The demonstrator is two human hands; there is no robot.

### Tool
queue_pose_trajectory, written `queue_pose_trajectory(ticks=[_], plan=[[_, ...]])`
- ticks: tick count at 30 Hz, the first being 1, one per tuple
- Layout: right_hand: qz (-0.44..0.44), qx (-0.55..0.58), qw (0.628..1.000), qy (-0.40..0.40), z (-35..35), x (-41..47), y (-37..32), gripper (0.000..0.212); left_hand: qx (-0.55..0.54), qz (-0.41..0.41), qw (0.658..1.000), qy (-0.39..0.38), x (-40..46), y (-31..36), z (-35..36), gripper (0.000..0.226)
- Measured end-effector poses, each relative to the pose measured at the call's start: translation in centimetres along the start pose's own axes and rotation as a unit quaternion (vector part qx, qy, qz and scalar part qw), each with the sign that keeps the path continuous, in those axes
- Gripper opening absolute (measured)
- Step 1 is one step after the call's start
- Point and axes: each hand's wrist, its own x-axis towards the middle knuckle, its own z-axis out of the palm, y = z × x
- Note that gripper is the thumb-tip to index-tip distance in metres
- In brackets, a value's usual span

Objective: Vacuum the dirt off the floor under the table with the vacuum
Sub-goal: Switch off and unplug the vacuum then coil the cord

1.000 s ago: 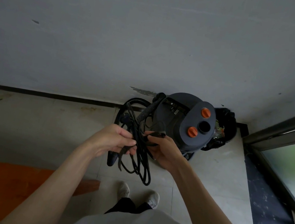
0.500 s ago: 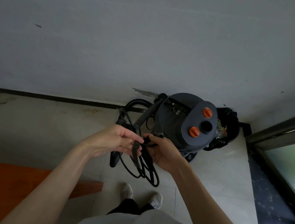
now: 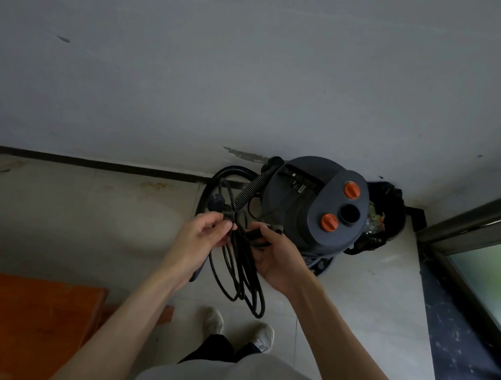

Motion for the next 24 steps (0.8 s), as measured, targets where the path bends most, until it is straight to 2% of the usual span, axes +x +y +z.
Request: queue_pose_trajectory(ticks=[4, 11, 19, 24], plan=[[0.008, 0.005, 1.000, -0.012, 0.3, -0.5, 0.0, 0.020, -0.030, -0.004, 0.999, 0.039, -0.1, -0.2, 0.5, 0.017], [-0.029, -0.072, 0.996, 0.032, 0.8, -0.6, 0.2, 0.018, 0.088, 0.036, 0.995, 0.042, 0.5, -0.1, 0.3, 0.016], [-0.080, -0.177, 0.981, 0.006, 0.8, -1.0, 0.5, 0.026, 0.182, 0.037, 0.980, 0.075, 1.5, -0.1, 0.8, 0.005], [-0.077, -0.183, 0.980, -0.009, 0.3, -1.2, 0.5, 0.023, 0.200, 0.026, 0.975, 0.088, 1.6, -0.1, 0.8, 0.014]])
